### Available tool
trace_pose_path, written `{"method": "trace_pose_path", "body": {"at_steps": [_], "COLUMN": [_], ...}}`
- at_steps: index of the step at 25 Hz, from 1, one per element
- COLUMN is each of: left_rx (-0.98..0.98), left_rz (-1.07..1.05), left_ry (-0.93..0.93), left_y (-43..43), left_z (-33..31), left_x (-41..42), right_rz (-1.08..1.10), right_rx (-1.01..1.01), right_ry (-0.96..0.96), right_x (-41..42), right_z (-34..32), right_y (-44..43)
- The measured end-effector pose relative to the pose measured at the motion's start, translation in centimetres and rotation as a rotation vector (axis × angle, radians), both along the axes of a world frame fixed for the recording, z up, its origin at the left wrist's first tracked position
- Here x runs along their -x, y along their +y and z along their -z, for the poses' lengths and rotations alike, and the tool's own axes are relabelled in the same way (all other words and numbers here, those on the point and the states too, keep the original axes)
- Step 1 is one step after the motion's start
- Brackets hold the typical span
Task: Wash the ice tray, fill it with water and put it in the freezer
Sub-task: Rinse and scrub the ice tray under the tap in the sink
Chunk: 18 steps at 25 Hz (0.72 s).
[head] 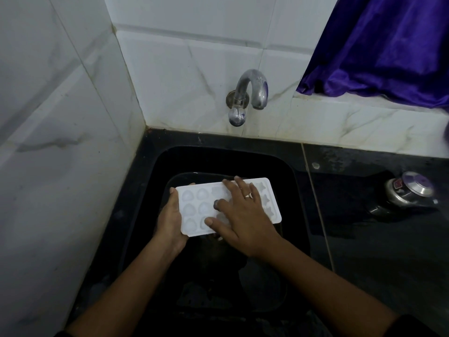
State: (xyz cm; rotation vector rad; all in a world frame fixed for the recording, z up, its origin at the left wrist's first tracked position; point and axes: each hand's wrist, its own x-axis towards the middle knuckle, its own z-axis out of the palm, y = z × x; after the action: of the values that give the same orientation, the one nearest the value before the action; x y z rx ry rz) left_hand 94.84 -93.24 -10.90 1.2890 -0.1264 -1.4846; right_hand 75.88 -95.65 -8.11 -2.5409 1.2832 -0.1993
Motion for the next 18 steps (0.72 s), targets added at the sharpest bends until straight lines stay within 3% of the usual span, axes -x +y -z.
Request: {"method": "trace_pose_path", "body": {"at_steps": [11, 15, 18], "left_rx": [-0.007, -0.029, -0.027], "left_rz": [0.004, 0.002, -0.033], "left_ry": [-0.023, -0.014, -0.021], "left_y": [0.3, 0.2, 0.1], "left_z": [0.3, 0.3, 0.1], "left_x": [0.0, 0.8, 0.2], "right_rz": [-0.006, 0.015, -0.09], "right_rx": [-0.01, 0.116, 0.04], "right_ry": [-0.05, 0.098, 0.103], "right_x": [0.3, -0.8, -0.1], "right_z": [0.0, -0.8, -0.4], "right_y": [-0.1, -0.9, -0.5]}}
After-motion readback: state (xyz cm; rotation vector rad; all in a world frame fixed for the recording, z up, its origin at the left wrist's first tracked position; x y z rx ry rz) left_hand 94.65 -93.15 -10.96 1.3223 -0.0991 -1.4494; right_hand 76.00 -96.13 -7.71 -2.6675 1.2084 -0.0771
